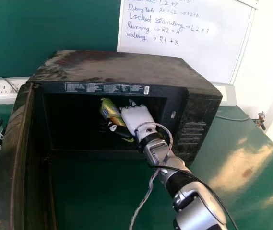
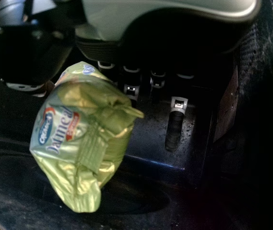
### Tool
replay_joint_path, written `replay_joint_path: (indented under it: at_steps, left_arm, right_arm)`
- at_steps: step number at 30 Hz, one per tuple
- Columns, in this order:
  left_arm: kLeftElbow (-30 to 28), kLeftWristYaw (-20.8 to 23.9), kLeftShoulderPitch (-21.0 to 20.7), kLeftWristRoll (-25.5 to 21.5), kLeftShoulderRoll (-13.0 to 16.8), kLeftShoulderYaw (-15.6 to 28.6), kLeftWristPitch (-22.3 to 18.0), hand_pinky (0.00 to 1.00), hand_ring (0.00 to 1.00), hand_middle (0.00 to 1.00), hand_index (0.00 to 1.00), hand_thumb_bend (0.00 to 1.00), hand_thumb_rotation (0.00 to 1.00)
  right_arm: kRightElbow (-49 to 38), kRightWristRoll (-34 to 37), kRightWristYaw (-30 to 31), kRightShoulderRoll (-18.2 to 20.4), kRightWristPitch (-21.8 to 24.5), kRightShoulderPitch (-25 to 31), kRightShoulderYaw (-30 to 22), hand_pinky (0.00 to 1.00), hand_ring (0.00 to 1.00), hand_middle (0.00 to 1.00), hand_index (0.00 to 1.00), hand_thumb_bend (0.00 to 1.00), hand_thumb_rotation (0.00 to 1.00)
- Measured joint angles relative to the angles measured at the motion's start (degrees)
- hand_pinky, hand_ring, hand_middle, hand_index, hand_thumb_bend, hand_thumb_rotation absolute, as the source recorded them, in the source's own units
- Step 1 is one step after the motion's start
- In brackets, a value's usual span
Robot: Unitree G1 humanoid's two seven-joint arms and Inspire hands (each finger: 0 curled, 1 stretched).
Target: Put biscuit inside oven
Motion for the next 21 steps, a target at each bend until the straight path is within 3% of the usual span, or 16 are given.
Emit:
replay_joint_path:
  at_steps: [11,17,19,21]
  left_arm:
    - [0.0,0.1,0.0,0.2,0.0,-0.1,0.0,0.32,0.55,0.70,0.87,0.12,0.00]
    - [0.0,0.2,0.0,0.3,0.0,-0.1,0.0,0.38,0.58,0.72,0.87,0.13,0.00]
    - [-0.2,0.5,0.0,0.4,-0.1,-0.1,0.1,0.35,0.57,0.71,0.87,0.12,0.00]
    - [-0.1,0.3,0.0,0.3,-0.1,-0.1,0.1,0.34,0.56,0.70,0.87,0.12,0.00]
  right_arm:
    - [0.0,0.1,0.1,0.1,0.7,0.0,0.0,0.44,0.68,0.81,0.50,0.51,0.12]
    - [0.0,0.1,0.1,0.1,0.9,0.0,0.2,0.44,0.68,0.82,0.50,0.51,0.12]
    - [-0.1,0.1,0.1,0.1,0.9,0.0,0.2,0.44,0.68,0.83,0.50,0.51,0.13]
    - [-0.1,0.2,0.3,0.2,0.9,0.0,0.2,0.46,0.70,0.84,0.70,0.67,0.20]
